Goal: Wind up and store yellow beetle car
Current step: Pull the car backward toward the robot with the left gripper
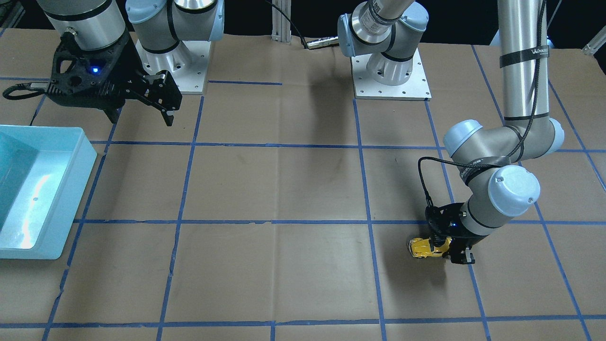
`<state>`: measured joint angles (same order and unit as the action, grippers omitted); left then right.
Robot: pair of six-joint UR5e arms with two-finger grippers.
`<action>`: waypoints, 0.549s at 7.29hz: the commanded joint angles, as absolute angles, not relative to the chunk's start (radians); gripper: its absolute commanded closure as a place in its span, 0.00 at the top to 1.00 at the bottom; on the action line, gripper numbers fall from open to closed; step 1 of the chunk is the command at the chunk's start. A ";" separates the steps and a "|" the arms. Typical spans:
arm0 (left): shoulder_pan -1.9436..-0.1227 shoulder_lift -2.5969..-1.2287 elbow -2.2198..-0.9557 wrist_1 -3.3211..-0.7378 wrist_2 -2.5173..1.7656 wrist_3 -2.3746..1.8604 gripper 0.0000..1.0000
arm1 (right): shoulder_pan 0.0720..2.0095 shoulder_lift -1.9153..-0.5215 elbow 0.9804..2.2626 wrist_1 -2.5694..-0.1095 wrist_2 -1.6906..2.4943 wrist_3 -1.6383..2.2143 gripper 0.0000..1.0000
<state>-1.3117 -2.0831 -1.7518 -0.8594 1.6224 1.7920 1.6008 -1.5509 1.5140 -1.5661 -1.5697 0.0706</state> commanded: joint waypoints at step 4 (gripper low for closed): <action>-1.261 -2.083 -1.750 -0.859 1.620 1.830 0.18 | 1.601 -1.551 1.514 -1.566 -1.571 0.071 1.00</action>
<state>-1.2808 -2.0832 -1.7510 -0.8596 1.6216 1.8177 1.6015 -1.5508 1.5138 -1.5657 -1.5702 0.0706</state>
